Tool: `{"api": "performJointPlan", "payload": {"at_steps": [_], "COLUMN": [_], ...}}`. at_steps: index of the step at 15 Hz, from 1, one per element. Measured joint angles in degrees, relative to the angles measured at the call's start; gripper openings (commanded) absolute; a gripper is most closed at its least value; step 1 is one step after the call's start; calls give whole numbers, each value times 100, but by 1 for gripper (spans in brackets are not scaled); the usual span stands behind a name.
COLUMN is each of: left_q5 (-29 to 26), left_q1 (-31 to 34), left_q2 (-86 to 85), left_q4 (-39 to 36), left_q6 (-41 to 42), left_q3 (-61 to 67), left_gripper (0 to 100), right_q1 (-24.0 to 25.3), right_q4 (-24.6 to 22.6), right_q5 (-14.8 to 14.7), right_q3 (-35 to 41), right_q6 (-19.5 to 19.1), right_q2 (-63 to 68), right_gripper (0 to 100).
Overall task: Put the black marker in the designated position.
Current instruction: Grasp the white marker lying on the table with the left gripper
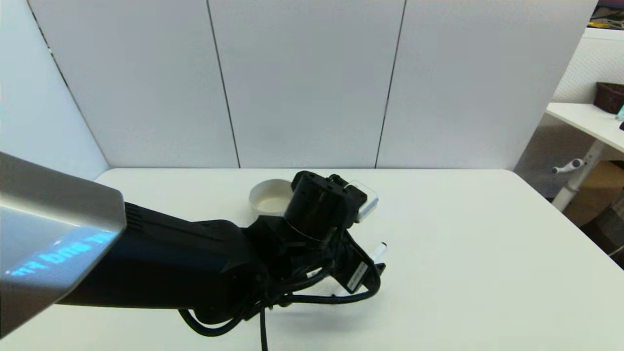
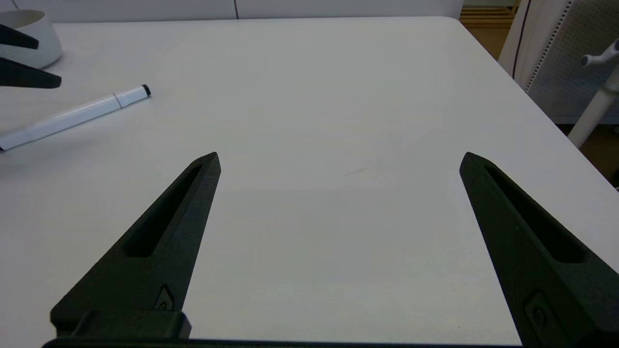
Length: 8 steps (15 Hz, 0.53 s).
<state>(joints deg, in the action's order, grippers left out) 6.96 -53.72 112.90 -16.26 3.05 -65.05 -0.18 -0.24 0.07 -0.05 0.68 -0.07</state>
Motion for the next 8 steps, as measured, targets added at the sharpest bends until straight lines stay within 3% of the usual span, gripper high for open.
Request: {"api": "performJointPlan", "payload": {"at_steps": [8], "left_q5": [238], "left_q1": [-222], "left_q2": [232], "left_q4": [-325], "left_q6": [-221], "left_q3": [-9], "left_gripper": [100], "right_q1": [0], "right_q4": [0], "right_q5": [0], "right_q3": [2], "right_q6": [0], "right_q2": [0], "right_gripper": [100]}}
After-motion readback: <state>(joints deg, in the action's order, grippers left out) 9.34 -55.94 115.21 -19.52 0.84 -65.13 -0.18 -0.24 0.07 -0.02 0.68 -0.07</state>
